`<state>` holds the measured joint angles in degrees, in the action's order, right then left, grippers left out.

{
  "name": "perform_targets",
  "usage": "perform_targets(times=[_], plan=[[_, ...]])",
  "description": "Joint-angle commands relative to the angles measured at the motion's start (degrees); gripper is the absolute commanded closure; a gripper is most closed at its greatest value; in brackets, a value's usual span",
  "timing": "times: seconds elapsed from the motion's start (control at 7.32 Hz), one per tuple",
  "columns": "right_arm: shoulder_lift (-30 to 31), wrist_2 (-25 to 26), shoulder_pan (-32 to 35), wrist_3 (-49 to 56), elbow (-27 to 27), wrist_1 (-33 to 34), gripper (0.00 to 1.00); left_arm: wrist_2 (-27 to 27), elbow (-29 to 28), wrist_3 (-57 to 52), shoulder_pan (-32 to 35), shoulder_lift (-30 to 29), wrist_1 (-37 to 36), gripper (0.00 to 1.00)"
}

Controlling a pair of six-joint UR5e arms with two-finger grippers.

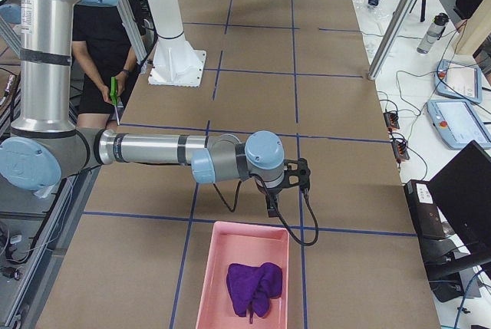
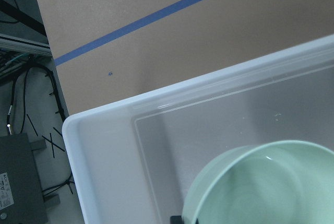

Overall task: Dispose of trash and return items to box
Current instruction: 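Lower the pale green bowl into the clear bin and release it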

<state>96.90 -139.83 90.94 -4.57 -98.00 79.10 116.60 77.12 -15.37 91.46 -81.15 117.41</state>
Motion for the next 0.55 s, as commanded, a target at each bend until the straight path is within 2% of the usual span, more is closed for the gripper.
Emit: perform_targets(times=[0.0,0.41], plan=[[0.0,0.0,-0.1,0.0,0.0,0.0,0.00,-0.2,1.4,0.1,2.1,-0.7,0.1,0.00],[0.0,0.1,-0.1,0.1,0.0,-0.1,0.00,0.6,9.9,2.3,2.5,-1.2,-2.3,0.00]])
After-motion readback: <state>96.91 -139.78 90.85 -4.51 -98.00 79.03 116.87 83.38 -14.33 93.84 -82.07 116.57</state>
